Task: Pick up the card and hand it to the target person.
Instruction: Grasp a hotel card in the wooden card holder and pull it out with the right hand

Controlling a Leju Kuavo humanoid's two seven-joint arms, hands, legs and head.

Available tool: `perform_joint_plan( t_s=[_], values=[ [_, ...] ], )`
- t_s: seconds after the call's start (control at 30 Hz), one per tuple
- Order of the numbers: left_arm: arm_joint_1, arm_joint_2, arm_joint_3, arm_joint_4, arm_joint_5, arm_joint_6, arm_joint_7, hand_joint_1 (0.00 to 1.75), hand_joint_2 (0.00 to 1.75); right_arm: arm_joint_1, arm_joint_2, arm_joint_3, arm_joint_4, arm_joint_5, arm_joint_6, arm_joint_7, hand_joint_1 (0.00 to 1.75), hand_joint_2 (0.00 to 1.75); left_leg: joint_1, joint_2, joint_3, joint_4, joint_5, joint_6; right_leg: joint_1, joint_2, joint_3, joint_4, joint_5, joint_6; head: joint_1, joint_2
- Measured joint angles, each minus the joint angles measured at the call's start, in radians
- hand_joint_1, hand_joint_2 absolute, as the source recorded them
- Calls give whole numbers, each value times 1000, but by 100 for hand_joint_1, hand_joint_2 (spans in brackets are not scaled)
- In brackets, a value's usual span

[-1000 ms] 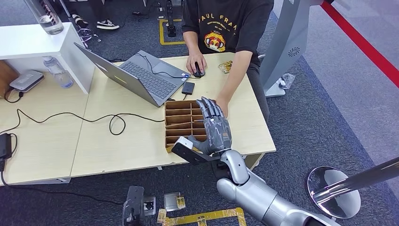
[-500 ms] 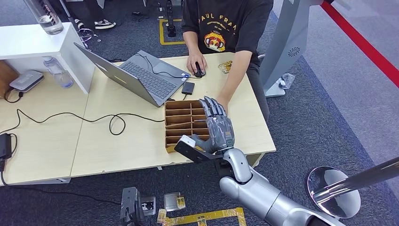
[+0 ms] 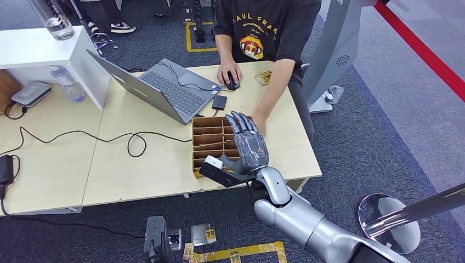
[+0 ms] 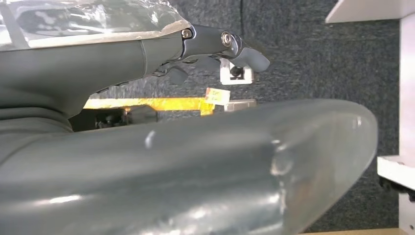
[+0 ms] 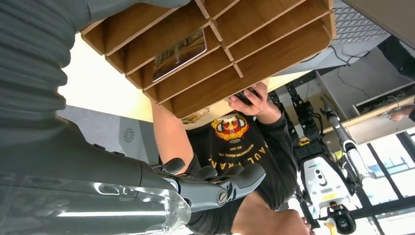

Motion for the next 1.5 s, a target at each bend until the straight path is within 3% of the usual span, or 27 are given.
perform_joint_plan(
  t_s=[0.13, 0.27, 0.6, 0.67, 0.8, 0.9, 1.5],
  values=[
    [-2, 1, -9, 0, -4, 4, -1, 0, 0, -7, 5, 3, 12, -5, 1, -6, 12, 175, 0, 0, 0, 0, 0, 0, 0, 0, 0, 0, 0, 0, 0, 0],
    [-23, 12, -96, 5, -66, 42, -15, 0, 0, -60, 41, 17, 124, -52, 9, -38, 14, 175, 0, 0, 0, 0, 0, 0, 0, 0, 0, 0, 0, 0, 0, 0],
    [-37, 27, -201, 6, -71, 72, -14, 0, 0, -111, 70, 29, 286, -89, 7, -42, 29, 175, 0, 0, 0, 0, 0, 0, 0, 0, 0, 0, 0, 0, 0, 0],
    [-38, 29, -213, 6, -45, 74, -11, 0, 0, -119, 72, 30, 312, -95, 3, -41, 49, 175, 0, 0, 0, 0, 0, 0, 0, 0, 0, 0, 0, 0, 0, 0],
    [-38, 29, -221, 7, 26, 74, -4, 0, 0, -125, 72, 30, 348, -105, -7, -40, 135, 175, 0, 0, 0, 0, 0, 0, 0, 0, 0, 0, 0, 0, 0, 0],
    [-37, 29, -222, 9, 91, 72, 7, 0, 0, -126, 72, 29, 367, -105, -13, -37, 157, 175, 0, 0, 0, 0, 0, 0, 0, 0, 0, 0, 0, 0, 0, 0],
    [-47, 25, -222, 21, 260, 80, 63, 0, 0, -147, 72, 28, 398, -100, -45, -20, 157, 175, 0, 0, 1, 0, 0, 0, 0, 0, 0, 0, 0, 0, 0, 0]
  ],
)
